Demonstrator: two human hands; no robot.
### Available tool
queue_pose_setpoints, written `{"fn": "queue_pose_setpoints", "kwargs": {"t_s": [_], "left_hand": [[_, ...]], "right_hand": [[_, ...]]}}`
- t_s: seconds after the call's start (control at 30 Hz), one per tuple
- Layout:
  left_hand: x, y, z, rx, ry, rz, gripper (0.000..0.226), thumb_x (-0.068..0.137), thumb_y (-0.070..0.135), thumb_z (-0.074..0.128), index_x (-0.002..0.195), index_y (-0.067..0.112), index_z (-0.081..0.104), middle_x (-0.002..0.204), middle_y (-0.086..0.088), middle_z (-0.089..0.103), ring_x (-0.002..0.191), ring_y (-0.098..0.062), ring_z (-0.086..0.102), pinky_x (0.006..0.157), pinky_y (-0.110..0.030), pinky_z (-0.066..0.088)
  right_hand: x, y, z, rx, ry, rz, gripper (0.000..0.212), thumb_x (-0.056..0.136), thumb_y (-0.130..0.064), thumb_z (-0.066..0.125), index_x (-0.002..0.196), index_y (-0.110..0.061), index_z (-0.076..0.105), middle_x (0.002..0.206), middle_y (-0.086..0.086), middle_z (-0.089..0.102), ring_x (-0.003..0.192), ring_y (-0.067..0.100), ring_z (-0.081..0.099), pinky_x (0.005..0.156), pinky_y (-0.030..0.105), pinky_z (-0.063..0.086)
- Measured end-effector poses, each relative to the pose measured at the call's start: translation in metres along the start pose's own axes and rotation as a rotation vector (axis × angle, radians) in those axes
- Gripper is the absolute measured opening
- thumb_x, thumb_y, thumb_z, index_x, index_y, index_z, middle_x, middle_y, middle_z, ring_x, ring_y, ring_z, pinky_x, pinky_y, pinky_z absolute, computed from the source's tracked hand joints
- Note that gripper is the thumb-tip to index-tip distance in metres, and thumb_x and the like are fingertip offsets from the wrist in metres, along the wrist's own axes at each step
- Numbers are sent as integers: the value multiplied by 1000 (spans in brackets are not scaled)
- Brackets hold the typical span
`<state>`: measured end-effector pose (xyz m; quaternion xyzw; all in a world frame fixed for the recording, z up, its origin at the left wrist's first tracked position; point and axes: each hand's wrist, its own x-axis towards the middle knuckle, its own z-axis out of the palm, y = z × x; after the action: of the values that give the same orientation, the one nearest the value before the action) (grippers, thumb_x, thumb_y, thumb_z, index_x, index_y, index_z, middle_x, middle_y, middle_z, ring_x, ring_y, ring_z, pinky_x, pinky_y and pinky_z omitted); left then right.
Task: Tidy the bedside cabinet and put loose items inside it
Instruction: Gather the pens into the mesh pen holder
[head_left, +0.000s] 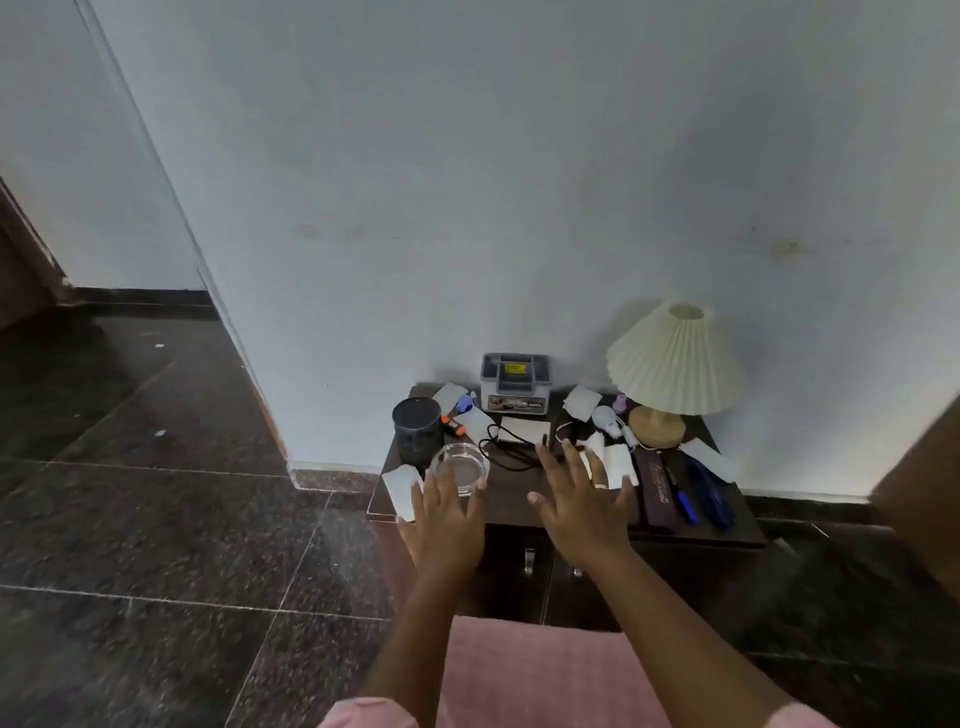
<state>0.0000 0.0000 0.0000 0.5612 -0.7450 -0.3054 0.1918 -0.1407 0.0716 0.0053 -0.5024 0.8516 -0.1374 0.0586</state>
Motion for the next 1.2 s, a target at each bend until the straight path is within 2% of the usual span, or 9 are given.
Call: {"fn": "queue_pose_setpoints", "kwargs": {"t_s": [0.13, 0.33, 0.47, 0.63, 0.77, 0.87, 1.0, 1.1, 1.2], "left_hand": [[28, -6, 6, -354, 78, -251, 61, 95, 54, 30, 149, 27, 21, 157, -2, 22, 145, -24, 14, 115, -56, 4], [70, -34, 19, -714, 194, -340, 55, 97, 43, 36, 147, 20, 28, 153, -5, 30, 139, -24, 30, 114, -47, 26], [94, -50, 22, -832, 234, -456, 51, 98, 40, 36, 146, 22, 30, 152, -5, 32, 139, -24, 31, 113, -45, 29], [131, -62, 12, -823, 232, -378, 48, 97, 44, 38, 143, 30, 33, 150, 1, 35, 137, -20, 33, 112, -47, 31], [139, -73, 13, -791, 118, -441, 48, 97, 45, 35, 143, 27, 35, 149, -1, 36, 136, -22, 34, 112, -47, 30], [138, -75, 9, -790, 91, -455, 47, 96, 49, 36, 140, 32, 36, 144, 3, 42, 132, -20, 39, 110, -47, 31], [131, -66, 6, -929, 23, -467, 51, 93, 50, 44, 139, 29, 39, 139, 3, 46, 123, -17, 46, 106, -41, 38], [124, -54, 4, -1066, -70, -437, 66, 85, 55, 53, 142, 27, 35, 139, 3, 47, 118, -14, 49, 100, -36, 42], [116, -40, 6, -1201, -117, -354, 89, 65, 61, 66, 141, 25, 36, 137, 0, 50, 117, -13, 54, 96, -34, 46]], "right_hand": [[31, -18, 14, 25, -16, -46, 59, 94, -56, 29, 146, -44, 4, 159, -7, 0, 146, 20, -6, 112, 59, 1], [113, -63, 34, 106, -55, -183, 59, 94, -48, 42, 146, -36, 18, 157, -3, 14, 145, 20, 7, 113, 54, 6], [170, -100, 57, 149, -102, -264, 74, 86, -54, 52, 147, -31, 17, 155, -1, 21, 143, 24, 16, 111, 52, 19], [224, -127, 95, 123, -225, -288, 100, 74, -66, 60, 148, -36, 0, 155, 4, 17, 139, 34, 26, 103, 51, 37], [239, -129, 109, 167, -262, -273, 98, 68, -62, 69, 145, -37, 15, 144, 4, 27, 128, 33, 40, 94, 43, 45], [236, -125, 104, 228, -132, -280, 86, 66, -56, 74, 137, -36, 28, 137, 4, 33, 123, 33, 44, 91, 42, 45], [216, -109, 82, 717, 39, -131, 80, 66, -50, 77, 132, -36, 35, 135, 1, 37, 117, 14, 44, 92, 30, 41], [184, -91, 69, 1395, -106, 146, 76, 67, -44, 79, 132, -31, 42, 132, 2, 52, 115, 21, 56, 88, 45, 54], [152, -67, 67, 1762, -337, 336, 69, 70, -49, 70, 129, -20, 52, 122, 11, 64, 109, 29, 64, 80, 45, 57]]}}
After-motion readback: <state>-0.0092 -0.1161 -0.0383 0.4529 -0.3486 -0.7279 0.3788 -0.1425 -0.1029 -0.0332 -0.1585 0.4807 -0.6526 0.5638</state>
